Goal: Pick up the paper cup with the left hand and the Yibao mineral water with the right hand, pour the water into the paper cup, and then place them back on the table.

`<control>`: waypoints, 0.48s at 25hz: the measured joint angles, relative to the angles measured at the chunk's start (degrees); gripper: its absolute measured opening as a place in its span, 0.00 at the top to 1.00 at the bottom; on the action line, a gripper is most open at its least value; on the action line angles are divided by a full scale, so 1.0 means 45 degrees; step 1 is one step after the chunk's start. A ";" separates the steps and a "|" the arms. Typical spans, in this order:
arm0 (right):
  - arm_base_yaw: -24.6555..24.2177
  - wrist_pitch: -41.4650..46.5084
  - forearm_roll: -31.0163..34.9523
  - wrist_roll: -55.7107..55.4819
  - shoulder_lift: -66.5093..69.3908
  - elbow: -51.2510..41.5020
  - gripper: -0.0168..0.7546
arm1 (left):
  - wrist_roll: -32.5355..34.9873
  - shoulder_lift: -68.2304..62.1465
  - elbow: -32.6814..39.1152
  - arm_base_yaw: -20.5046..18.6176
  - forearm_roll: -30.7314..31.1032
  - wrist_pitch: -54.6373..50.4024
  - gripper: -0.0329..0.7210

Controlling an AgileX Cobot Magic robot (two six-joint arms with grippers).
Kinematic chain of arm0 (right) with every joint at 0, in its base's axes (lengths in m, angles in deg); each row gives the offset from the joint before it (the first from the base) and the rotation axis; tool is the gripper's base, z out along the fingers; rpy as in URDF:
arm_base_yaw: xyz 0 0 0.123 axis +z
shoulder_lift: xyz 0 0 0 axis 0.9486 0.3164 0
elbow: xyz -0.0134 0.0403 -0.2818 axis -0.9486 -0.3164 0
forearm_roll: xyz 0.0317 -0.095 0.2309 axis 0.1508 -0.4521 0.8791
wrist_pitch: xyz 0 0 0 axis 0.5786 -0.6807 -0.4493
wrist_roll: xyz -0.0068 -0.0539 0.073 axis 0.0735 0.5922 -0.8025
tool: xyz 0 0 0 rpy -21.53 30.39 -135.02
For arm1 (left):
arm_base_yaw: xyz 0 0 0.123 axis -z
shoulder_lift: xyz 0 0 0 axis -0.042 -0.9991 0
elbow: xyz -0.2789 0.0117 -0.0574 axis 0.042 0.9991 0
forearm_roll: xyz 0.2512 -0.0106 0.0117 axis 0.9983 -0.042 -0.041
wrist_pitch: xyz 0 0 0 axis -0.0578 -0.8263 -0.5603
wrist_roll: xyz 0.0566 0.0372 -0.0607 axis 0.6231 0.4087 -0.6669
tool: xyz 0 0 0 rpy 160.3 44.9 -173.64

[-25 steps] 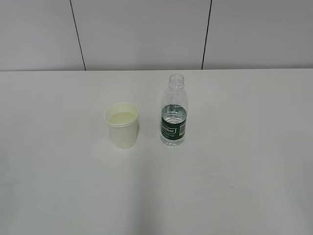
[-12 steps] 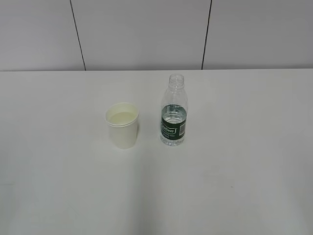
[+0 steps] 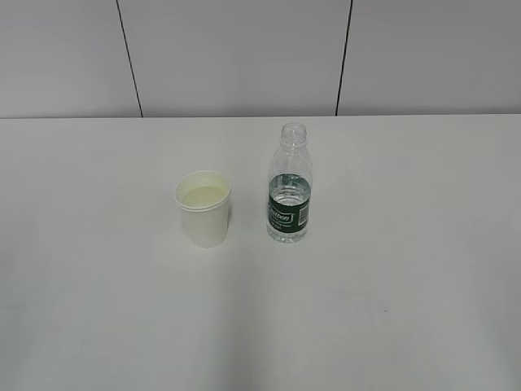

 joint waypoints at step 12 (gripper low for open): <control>0.0000 0.0000 0.0000 0.0022 0.0000 0.0000 0.21 | 0.0000 0.0000 0.0000 0.0000 0.0000 0.0000 0.34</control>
